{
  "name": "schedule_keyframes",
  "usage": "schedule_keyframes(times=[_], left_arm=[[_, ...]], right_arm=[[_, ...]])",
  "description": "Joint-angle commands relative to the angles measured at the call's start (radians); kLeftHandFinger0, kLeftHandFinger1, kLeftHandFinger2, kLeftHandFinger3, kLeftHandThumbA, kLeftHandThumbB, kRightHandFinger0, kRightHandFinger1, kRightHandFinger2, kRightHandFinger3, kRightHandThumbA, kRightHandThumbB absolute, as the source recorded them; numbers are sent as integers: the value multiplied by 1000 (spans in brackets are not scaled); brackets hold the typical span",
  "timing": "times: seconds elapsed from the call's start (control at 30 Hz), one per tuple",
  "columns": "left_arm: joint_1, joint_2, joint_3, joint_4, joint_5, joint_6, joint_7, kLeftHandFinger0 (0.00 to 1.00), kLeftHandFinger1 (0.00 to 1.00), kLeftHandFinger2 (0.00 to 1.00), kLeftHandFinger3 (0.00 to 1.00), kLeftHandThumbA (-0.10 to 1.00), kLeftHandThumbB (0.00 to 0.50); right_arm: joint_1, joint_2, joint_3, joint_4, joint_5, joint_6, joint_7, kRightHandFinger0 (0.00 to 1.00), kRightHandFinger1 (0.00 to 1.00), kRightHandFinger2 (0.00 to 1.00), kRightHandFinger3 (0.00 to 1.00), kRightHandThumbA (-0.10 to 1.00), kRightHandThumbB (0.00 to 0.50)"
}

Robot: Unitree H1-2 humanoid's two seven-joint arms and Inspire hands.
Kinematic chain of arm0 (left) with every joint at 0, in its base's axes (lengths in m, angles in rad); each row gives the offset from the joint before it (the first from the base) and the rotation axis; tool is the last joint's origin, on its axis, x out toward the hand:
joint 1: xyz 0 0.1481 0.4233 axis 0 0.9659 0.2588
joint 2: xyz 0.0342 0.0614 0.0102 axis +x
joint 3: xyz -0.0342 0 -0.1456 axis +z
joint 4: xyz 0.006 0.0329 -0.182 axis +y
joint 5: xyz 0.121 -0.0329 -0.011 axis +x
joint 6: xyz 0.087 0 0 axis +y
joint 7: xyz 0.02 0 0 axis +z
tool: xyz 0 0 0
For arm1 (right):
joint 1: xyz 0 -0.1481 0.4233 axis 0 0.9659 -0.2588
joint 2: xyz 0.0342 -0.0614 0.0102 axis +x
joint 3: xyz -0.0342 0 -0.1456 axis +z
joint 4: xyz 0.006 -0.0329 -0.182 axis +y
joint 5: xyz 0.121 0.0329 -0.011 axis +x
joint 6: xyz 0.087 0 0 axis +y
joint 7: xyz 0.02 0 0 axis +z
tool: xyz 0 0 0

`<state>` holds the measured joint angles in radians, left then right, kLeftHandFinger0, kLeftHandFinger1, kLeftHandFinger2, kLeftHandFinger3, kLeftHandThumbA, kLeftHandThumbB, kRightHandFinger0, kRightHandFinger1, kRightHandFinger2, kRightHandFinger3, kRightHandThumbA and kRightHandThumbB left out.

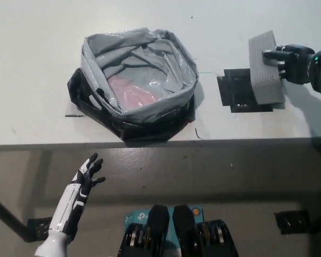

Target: Use the right hand to pick up a small rectangular container and put it into a plastic bag and lift the bag

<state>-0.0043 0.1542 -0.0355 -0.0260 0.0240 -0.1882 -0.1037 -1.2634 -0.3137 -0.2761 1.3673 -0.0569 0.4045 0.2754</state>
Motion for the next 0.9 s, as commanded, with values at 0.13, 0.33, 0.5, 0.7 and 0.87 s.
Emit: schedule_keyframes(times=[0.13,0.33,0.5,0.7,0.87], left_arm=[[-15,20,4,-20,-12,-16,-18,853,1000,1000,1000,976,115],[-4,25,5,-26,-11,-16,-19,833,1000,1000,1000,986,110],[6,25,6,-22,-14,-25,-17,823,1000,1000,1000,989,104],[26,20,5,-24,-18,-25,-17,814,1000,1000,1000,995,110],[29,21,5,-27,-18,-20,-18,813,1000,1000,1000,982,106]], right_arm=[[-80,-41,-230,-42,256,64,-19,0,94,614,746,-100,118],[-31,-36,-370,-81,368,62,-9,0,91,599,355,-100,112],[4,-15,-470,-124,458,64,20,0,200,660,558,-100,87],[3,63,-456,-232,574,66,69,0,152,666,524,-100,128],[-11,113,-356,-340,658,66,59,0,161,690,325,-100,128]])
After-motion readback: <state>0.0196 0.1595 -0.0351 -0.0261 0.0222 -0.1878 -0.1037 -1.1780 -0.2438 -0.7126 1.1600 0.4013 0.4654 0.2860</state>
